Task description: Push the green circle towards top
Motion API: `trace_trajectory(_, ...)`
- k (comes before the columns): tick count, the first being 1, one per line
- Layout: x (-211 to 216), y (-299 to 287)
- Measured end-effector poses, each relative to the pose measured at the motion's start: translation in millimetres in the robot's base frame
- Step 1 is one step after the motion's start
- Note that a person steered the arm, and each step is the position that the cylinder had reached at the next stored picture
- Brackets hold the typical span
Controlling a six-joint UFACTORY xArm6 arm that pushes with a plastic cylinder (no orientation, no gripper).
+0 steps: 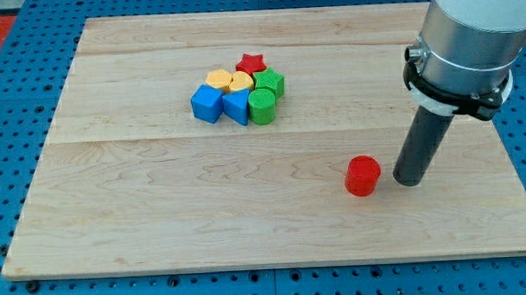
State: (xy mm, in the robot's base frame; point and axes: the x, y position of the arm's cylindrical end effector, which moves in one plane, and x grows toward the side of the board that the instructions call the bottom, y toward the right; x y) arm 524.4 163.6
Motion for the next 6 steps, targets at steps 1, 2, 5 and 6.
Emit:
trace_trajectory(1, 4, 0)
trace_trajectory(2, 4, 0)
trace_trajectory(5, -7, -5)
trace_trajectory(6, -28, -8)
